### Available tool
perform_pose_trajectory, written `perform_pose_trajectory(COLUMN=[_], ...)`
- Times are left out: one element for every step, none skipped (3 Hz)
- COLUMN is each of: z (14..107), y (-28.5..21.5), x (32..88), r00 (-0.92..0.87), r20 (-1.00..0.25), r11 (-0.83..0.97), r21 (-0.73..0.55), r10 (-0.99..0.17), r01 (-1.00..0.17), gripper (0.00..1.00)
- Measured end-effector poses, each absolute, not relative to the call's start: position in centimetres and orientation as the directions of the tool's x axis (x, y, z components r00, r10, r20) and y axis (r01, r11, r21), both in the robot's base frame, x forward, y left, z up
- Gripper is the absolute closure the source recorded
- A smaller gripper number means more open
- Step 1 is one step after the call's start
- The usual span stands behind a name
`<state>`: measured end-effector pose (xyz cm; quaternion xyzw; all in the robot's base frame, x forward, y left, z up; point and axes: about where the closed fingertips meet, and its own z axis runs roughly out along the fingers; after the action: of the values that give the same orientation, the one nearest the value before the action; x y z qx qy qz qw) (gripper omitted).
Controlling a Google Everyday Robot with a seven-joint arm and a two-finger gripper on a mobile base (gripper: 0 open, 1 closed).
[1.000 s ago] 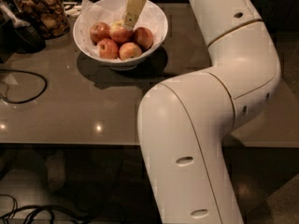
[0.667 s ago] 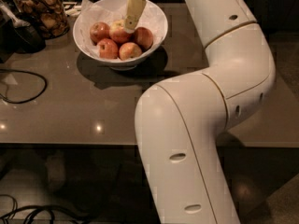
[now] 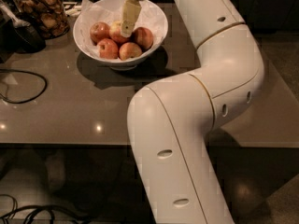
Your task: Pick apple from white bowl
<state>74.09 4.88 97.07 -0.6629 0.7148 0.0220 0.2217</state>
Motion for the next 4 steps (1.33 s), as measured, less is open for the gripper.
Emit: perform_pose_trajectory(z=[96.6,96.2,95.7,95.4], y=[5.7,6.3,6.6,6.6], x=[74.2,74.2,74.3,74.3], r00=[-0.008,0.005,0.015,0.021], r20=[-0.335,-0.326,-0.319,-0.31], r11=[0.1,0.084,0.07,0.059], r21=[-0.26,-0.257,-0.251,-0.249], r10=[-0.942,-0.945,-0.948,-0.95], r01=[-0.96,-0.963,-0.966,-0.967], gripper=[0.22,0.22,0.21,0.22])
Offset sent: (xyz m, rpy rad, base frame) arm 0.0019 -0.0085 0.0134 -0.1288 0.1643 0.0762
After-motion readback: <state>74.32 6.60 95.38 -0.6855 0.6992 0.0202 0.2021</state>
